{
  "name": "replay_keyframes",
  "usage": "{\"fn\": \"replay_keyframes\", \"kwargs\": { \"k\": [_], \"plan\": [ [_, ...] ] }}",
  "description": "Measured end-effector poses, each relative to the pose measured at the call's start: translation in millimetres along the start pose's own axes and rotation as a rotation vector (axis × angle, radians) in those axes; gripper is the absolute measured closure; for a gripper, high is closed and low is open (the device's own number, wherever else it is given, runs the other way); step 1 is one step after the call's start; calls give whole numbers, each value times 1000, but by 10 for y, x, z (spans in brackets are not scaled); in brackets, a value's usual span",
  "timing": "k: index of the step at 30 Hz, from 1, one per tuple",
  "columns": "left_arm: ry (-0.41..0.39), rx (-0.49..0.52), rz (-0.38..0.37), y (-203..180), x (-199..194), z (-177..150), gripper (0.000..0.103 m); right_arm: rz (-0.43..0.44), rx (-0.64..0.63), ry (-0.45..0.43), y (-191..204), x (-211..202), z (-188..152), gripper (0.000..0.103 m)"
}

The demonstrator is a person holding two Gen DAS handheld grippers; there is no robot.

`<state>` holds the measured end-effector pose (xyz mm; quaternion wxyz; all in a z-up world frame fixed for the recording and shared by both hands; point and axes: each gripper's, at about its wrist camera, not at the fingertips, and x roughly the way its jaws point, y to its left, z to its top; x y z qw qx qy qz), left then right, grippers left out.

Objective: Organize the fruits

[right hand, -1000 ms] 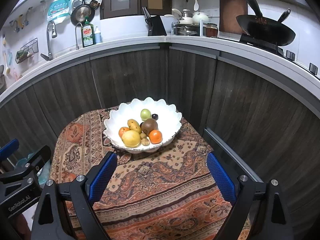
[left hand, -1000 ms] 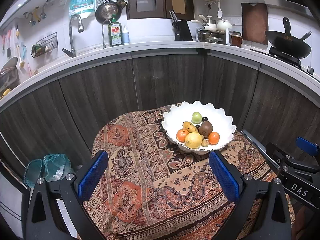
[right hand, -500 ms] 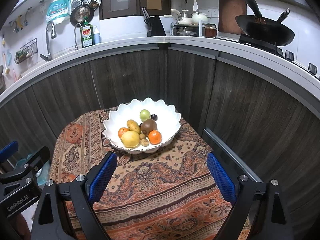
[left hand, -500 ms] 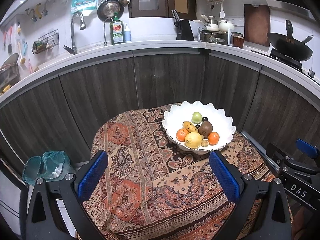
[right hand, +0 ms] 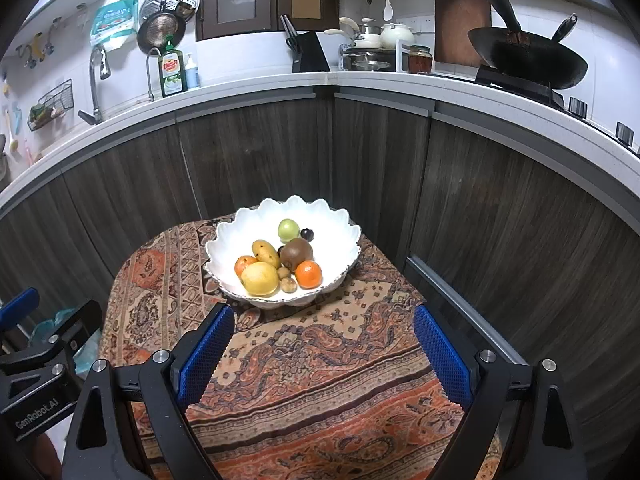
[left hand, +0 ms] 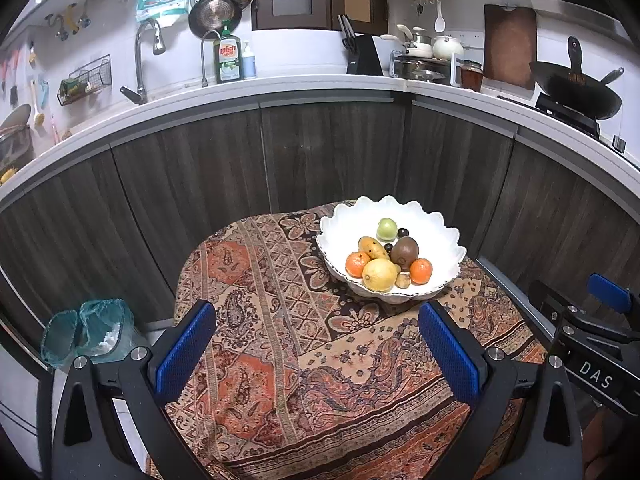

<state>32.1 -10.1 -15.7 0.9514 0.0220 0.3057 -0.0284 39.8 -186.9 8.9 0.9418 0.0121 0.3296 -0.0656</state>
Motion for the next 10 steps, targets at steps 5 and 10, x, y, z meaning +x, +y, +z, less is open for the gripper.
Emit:
{"fn": "replay_keyframes", "kwargs": {
  "k": [5, 10],
  "plan": [
    [5, 0, -13, 4, 18, -4, 0, 0, 4, 3, 2, 4, -5, 11],
    [-4, 12, -11, -21, 25, -20, 0, 0, 5, 2, -5, 9, -3, 11]
  ]
}}
